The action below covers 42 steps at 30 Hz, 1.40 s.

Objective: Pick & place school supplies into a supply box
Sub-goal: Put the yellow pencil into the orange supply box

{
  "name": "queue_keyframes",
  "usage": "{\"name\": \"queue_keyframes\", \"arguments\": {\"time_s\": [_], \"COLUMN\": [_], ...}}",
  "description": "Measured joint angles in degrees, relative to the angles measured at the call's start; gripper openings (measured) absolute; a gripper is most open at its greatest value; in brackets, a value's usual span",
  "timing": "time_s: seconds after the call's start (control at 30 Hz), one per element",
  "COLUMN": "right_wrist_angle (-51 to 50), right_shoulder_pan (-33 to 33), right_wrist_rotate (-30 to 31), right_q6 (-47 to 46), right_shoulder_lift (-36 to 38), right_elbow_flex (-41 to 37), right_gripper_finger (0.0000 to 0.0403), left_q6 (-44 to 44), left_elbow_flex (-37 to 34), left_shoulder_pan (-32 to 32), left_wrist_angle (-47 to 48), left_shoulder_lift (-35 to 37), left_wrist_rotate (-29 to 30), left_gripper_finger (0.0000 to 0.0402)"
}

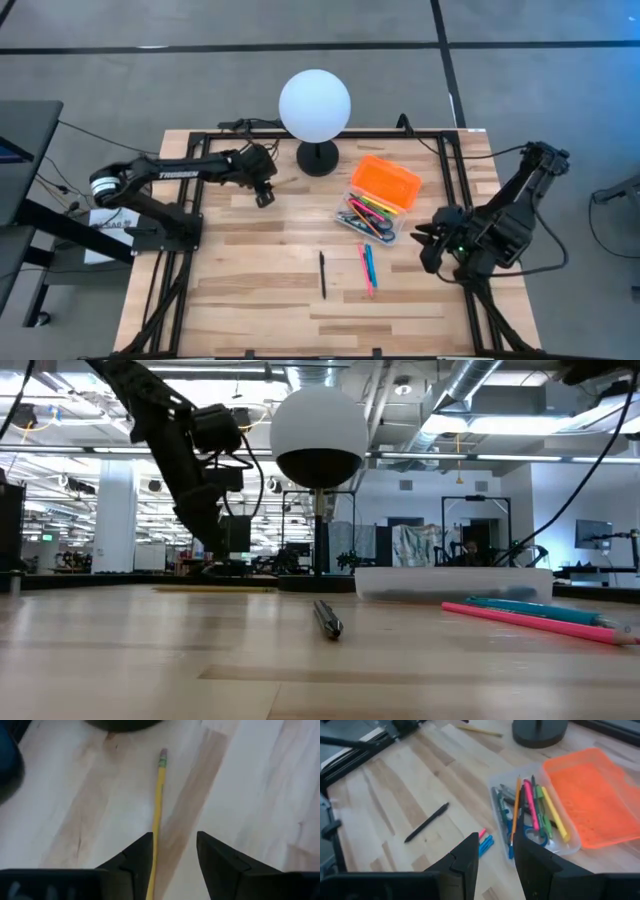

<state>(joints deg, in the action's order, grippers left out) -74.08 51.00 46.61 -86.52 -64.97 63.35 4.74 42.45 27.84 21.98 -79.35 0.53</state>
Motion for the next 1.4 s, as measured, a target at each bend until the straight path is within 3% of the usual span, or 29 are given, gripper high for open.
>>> {"name": "queue_keyframes", "arguments": {"time_s": [0.43,0.87,1.03,1.2,1.4], "right_wrist_angle": [4.90,7.08,7.06,7.08,7.11], "right_shoulder_pan": [-2.83,-2.27,-2.27,-2.27,-1.76], "right_wrist_rotate": [-0.22,-0.37,-1.92,-4.00,-4.89], "right_q6": [0.13,0.04,0.03,0.03,0.34], "right_shoulder_lift": [-0.02,-3.06,-5.43,-7.51,-7.89], "right_elbow_flex": [-0.02,-0.02,-0.02,-0.02,-0.02], "right_gripper_finger": [0.0113,0.0113,0.0113,0.0113,0.0113], "left_q6": [8.24,10.07,7.98,3.99,0.33], "left_elbow_flex": [0.37,0.84,1.02,1.17,1.03], "left_shoulder_pan": [8.27,8.90,7.62,4.55,-1.39], "left_wrist_angle": [-10.60,-5.30,-1.58,3.79,5.94], "left_shoulder_lift": [-11.98,-13.55,-13.38,-13.22,-13.26], "left_wrist_rotate": [-2.51,-9.75,-5.32,-1.61,1.04], "left_gripper_finger": [0.0165,0.0165,0.0164,0.0133,0.0047]}}
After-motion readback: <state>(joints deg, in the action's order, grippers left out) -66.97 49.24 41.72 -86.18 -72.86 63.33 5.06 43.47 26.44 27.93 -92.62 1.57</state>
